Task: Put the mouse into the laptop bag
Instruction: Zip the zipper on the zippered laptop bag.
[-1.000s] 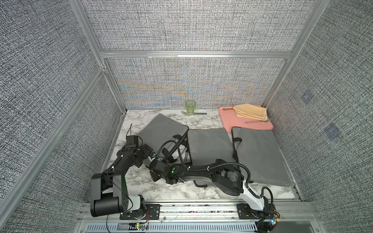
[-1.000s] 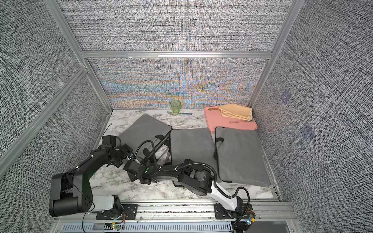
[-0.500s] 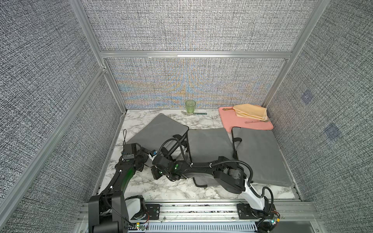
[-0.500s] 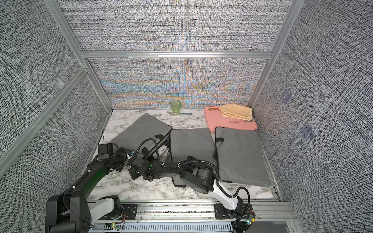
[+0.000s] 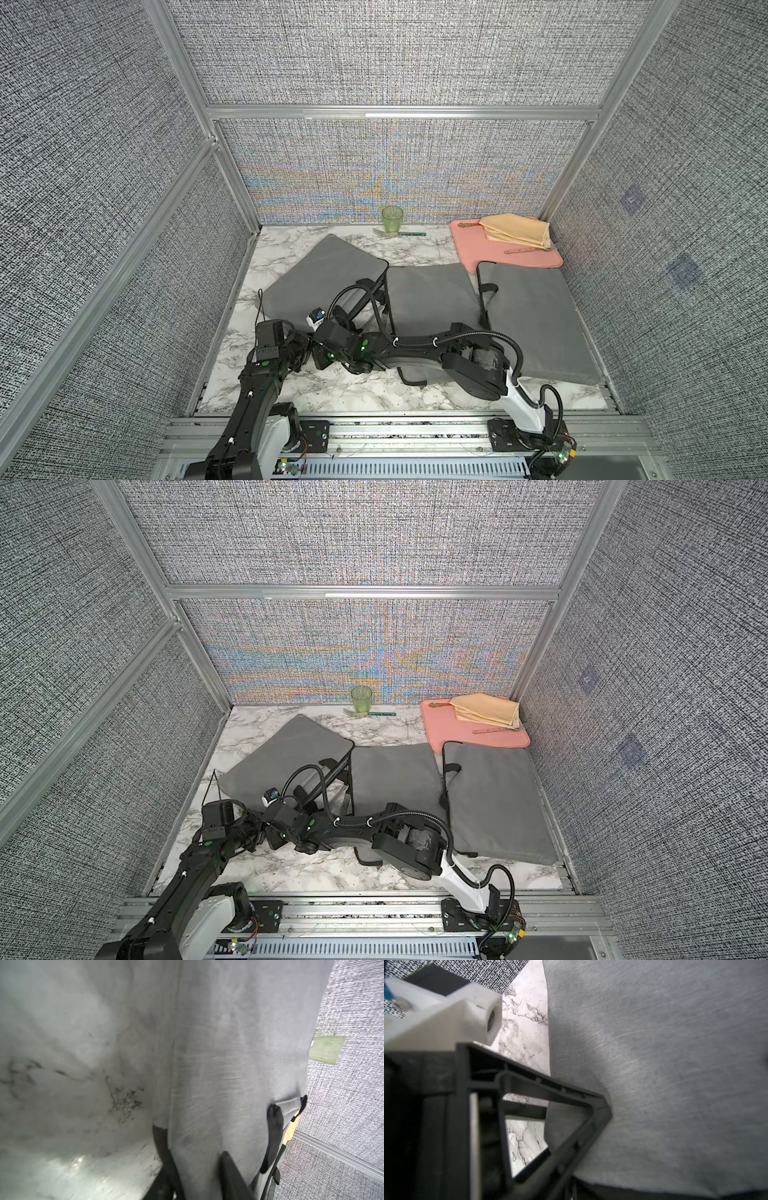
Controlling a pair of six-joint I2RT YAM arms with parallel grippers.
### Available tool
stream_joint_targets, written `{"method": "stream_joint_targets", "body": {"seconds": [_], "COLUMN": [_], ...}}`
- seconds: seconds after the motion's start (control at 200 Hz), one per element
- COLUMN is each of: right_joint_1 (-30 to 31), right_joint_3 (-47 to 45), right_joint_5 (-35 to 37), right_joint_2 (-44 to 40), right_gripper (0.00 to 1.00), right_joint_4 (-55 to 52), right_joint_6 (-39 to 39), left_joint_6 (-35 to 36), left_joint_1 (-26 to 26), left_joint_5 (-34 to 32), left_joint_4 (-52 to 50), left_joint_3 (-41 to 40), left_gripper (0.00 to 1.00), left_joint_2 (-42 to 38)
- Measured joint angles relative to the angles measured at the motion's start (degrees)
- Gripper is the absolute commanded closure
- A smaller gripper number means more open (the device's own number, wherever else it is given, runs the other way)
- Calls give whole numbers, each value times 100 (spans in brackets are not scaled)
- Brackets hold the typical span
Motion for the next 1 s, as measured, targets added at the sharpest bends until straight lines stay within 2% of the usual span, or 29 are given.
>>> {"method": "stream_joint_targets", "body": {"seconds": [0.045,0.13,0.18,0.21,0.41,0.61,0.751,0.891,1.001], "right_joint_1": [0,17,17,17,-116,-601,-962,-1178,-1338], "right_joint_3": [-70,-284,-404,-461,-811,-1167,-1528,-1878,-2122], "right_joint_5": [2,46,72,92,227,240,310,118,387], "right_joint_2": [-59,-219,-310,-345,-457,-549,-745,-1014,-1200], "right_gripper": [100,100,100,100,100,100,100,100,100], "right_joint_4": [61,236,302,334,444,581,728,940,697], "right_joint_6": [4,26,59,61,66,179,275,328,358], "left_joint_6": [59,221,323,363,658,977,1281,1617,1757], "left_joint_1": [0,-15,-9,-2,142,625,1235,2205,2507], "left_joint_5": [-39,-243,-354,-402,-483,-181,232,933,815], "left_joint_4": [-96,-369,-455,-494,-796,-1021,-1298,-1587,-1600], "left_joint_3": [96,313,391,420,691,868,1064,1423,1805], "left_gripper": [77,86,97,100,100,100,100,100,100], "left_joint_2": [-79,-144,-140,-122,92,101,251,1014,1823]}}
